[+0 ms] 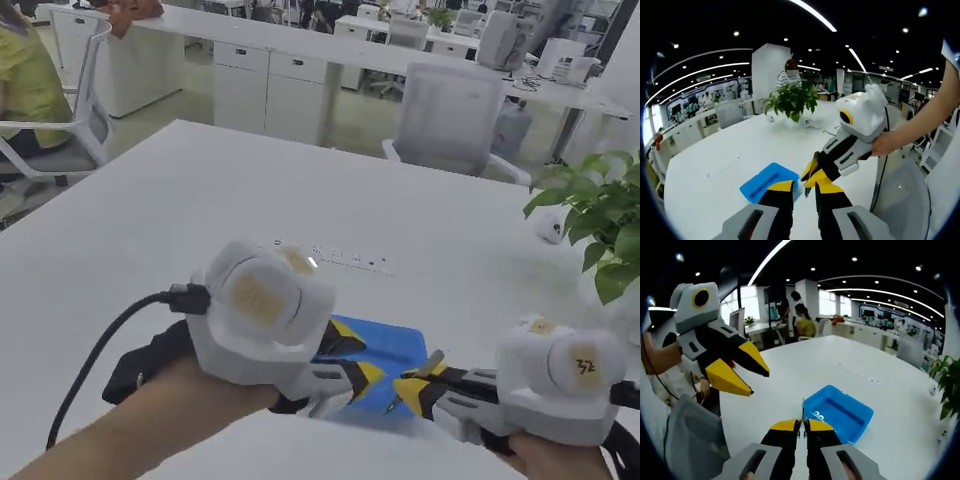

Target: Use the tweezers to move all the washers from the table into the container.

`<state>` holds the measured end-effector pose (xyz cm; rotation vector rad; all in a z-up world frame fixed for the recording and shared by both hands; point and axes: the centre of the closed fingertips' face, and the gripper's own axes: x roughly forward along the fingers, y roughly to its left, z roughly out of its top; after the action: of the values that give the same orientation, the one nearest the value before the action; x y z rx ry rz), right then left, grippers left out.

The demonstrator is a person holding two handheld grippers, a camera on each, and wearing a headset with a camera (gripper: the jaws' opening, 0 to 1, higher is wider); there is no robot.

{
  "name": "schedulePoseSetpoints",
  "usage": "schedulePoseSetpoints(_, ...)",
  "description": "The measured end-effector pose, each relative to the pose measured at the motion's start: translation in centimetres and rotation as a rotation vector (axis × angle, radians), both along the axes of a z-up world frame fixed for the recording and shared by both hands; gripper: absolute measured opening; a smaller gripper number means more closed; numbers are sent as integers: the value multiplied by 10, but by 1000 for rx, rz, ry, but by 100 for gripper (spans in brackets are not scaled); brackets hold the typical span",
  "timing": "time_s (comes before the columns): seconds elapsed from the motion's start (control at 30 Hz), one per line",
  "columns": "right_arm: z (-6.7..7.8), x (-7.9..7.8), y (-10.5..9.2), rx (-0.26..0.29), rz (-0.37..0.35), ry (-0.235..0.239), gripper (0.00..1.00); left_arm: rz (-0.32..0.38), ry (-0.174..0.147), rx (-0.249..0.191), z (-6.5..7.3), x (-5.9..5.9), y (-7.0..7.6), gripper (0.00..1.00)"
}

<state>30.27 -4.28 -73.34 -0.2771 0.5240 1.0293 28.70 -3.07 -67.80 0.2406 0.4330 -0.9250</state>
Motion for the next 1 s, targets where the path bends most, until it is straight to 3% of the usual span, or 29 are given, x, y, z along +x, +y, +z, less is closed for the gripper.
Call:
schedulePoseSetpoints(0.13,1,-16,6,-15,67,3,3,-114,29,-7,-2,-9,-13,14)
schedulePoseSetpoints(0.2,0,-21,6,-57,106,-28,3,-175,41,-9,-3,-14,-18,15)
schedulePoseSetpoints(0.23,0,-24,7,-67,120,-40,3,-186,48,-33,-1,-15,-21,14)
schedulePoseSetpoints(0.3,0,-30,8,-55,127,-17,3,-234,67,-61,2,-21,-28,14)
schedulePoseSetpoints(0.4,-3,-36,9,-82,165,-19,3,-281,71,-60,1,-26,-33,12)
schedulePoseSetpoints(0.53,-7,-40,8,-113,190,-29,3,-353,31,7,-9,-31,-36,4)
schedulePoseSetpoints(0.7,-18,-44,9,-162,229,-30,3,-403,34,44,-19,-37,-38,1)
schedulePoseSetpoints(0.77,-26,-47,8,-196,249,-31,3,-459,22,86,-27,-43,-36,1)
schedulePoseSetpoints(0.8,-28,-49,9,-202,256,-30,3,-463,20,93,-29,-43,-36,1)
schedulePoseSetpoints(0.83,-32,-49,9,-212,260,-27,3,-438,32,91,-31,-41,-36,0)
schedulePoseSetpoints(0.87,-35,-50,8,-223,266,-28,3,-455,46,96,-35,-44,-36,0)
schedulePoseSetpoints(1.0,-48,-47,3,-279,284,-28,3,-466,13,167,-49,-39,-31,0)
